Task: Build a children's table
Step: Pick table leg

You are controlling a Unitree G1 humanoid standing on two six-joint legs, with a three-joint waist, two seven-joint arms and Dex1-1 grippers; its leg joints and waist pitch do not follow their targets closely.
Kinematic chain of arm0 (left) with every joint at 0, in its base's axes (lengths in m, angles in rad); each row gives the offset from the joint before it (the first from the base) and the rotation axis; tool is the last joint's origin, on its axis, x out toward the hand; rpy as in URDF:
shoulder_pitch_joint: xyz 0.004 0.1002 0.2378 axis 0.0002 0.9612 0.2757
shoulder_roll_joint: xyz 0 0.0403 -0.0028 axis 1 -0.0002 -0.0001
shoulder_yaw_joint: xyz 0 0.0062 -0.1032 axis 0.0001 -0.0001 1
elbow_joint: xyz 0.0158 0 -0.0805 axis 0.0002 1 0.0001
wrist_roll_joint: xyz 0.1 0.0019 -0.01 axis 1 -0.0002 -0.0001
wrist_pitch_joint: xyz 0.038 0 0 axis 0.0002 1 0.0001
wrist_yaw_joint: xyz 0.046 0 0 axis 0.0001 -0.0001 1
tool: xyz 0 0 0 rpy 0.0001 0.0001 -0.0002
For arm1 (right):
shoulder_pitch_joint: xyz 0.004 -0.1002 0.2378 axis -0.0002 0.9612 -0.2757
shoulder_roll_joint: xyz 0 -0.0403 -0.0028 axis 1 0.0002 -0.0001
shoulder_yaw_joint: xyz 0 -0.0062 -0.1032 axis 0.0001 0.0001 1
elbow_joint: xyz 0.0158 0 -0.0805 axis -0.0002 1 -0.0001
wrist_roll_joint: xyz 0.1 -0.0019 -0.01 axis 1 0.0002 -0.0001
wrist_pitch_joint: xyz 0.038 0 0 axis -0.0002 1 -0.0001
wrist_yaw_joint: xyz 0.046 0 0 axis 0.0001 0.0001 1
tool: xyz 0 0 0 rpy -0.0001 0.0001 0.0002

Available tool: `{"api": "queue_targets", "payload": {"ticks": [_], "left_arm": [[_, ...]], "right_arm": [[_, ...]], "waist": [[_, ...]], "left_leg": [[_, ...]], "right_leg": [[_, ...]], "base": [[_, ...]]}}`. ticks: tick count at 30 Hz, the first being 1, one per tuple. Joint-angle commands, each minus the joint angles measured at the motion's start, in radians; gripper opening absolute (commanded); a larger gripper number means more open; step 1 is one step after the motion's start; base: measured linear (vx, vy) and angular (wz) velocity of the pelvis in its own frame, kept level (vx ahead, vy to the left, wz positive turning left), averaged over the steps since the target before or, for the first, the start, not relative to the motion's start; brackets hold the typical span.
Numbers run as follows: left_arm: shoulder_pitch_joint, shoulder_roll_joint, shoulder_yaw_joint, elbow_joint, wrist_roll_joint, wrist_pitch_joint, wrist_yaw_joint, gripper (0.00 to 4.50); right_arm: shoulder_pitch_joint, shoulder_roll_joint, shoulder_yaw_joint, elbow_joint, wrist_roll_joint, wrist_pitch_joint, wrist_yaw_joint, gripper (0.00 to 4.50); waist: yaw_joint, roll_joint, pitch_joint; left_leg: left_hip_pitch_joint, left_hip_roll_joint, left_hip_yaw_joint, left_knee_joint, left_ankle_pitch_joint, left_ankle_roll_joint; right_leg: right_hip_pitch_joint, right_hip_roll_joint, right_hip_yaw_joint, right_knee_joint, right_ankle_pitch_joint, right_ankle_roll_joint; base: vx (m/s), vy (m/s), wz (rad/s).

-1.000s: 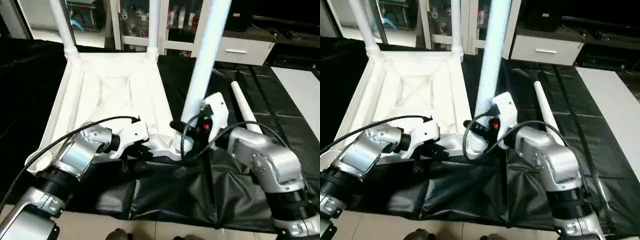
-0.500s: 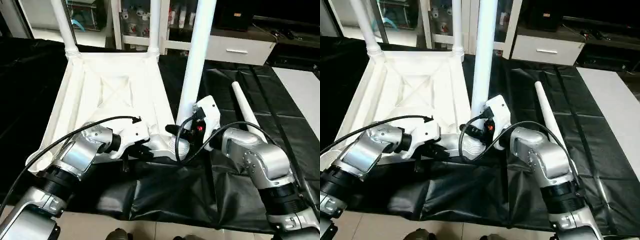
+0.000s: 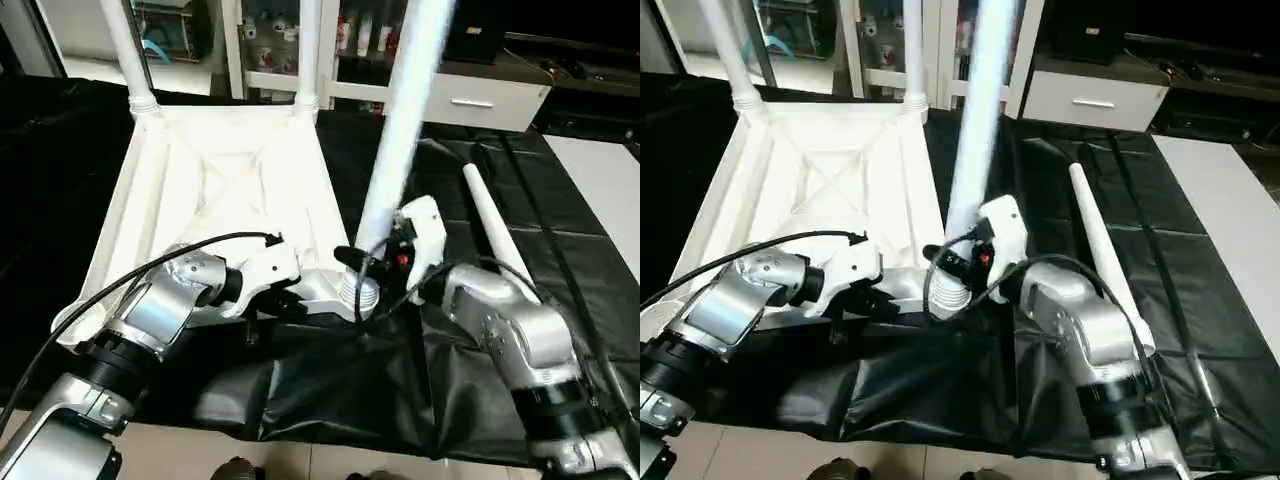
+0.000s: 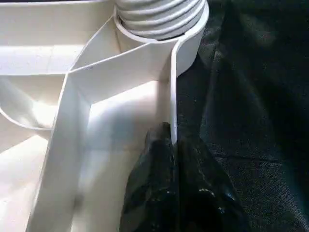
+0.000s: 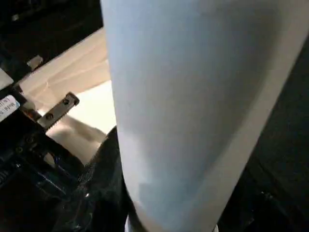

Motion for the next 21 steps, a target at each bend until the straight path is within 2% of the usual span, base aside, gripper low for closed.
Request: {"api": "queue_targets", "payload": {"ticks": [1,4,6,8,12,16,19,20,21], "left_arm": [[0.009,0.000,-0.017,0.006,0.009,0.006,0.005,0.00],[0.005,-0.003,-0.016,0.014,0.010,0.000,0.009,0.00],[0.003,-0.006,-0.014,0.019,0.012,-0.002,0.014,0.00],[0.001,-0.009,-0.013,0.021,0.012,-0.002,0.016,0.00],[0.000,-0.010,-0.012,0.023,0.012,-0.003,0.017,0.00],[-0.006,-0.012,-0.012,0.030,0.015,-0.007,0.021,0.00],[-0.006,-0.012,-0.012,0.030,0.015,-0.006,0.021,0.00],[-0.006,-0.013,-0.011,0.029,0.015,-0.004,0.022,0.00],[-0.006,-0.013,-0.011,0.029,0.015,-0.004,0.022,0.00]], "right_arm": [[0.039,-0.006,-0.017,0.023,-0.016,0.006,-0.026,1.88],[0.083,0.016,-0.031,0.012,-0.006,-0.024,-0.035,1.88],[0.109,0.026,-0.033,0.004,-0.010,-0.049,-0.044,1.88],[0.140,0.025,-0.016,-0.003,-0.035,-0.082,-0.055,1.88],[0.195,0.018,0.024,-0.006,-0.091,-0.120,-0.066,1.88],[0.213,-0.009,0.082,-0.028,-0.128,-0.102,-0.054,1.88],[0.200,-0.038,0.125,-0.033,-0.146,-0.063,-0.036,1.88],[0.187,-0.053,0.148,-0.031,-0.160,-0.050,-0.027,1.88],[0.186,-0.054,0.150,-0.030,-0.161,-0.048,-0.026,1.88]], "waist": [[-0.001,0.010,-0.069],[0.000,0.012,-0.069],[0.000,0.012,-0.069],[0.000,0.013,-0.067],[0.001,0.014,-0.065],[-0.002,0.014,-0.062],[-0.002,0.014,-0.061],[-0.003,0.011,-0.061],[-0.002,0.012,-0.062]], "left_leg": [[0.019,0.079,-0.037,-0.087,-0.245,-0.015],[0.025,0.080,-0.038,-0.089,-0.257,-0.017],[0.023,0.081,-0.038,-0.091,-0.249,-0.016],[0.023,0.081,-0.038,-0.093,-0.253,-0.016],[0.024,0.080,-0.039,-0.095,-0.284,-0.018],[0.026,0.080,-0.042,-0.098,-0.303,-0.017],[0.028,0.080,-0.044,-0.099,-0.323,-0.019],[0.029,0.080,-0.044,-0.099,-0.328,-0.020],[0.029,0.081,-0.044,-0.099,-0.328,-0.020]], "right_leg": [[0.039,-0.113,0.068,-0.089,-0.335,-0.179],[0.037,-0.112,0.066,-0.093,-0.343,-0.179],[0.039,-0.112,0.067,-0.091,-0.319,-0.185],[0.039,-0.111,0.067,-0.091,-0.317,-0.184],[0.039,-0.114,0.067,-0.099,-0.373,-0.169],[0.037,-0.113,0.067,-0.104,-0.411,-0.154],[0.034,-0.114,0.067,-0.109,-0.459,-0.140],[0.034,-0.113,0.067,-0.109,-0.467,-0.137],[0.034,-0.114,0.067,-0.110,-0.466,-0.136]], "base": [[0.000,0.000,0.00],[0.000,0.000,0.00],[0.000,0.000,0.00],[0.000,0.000,0.00],[0.000,0.000,0.00],[0.000,0.000,0.00],[0.000,0.000,0.00],[0.000,0.000,0.00],[0.000,0.000,0.00]]}}
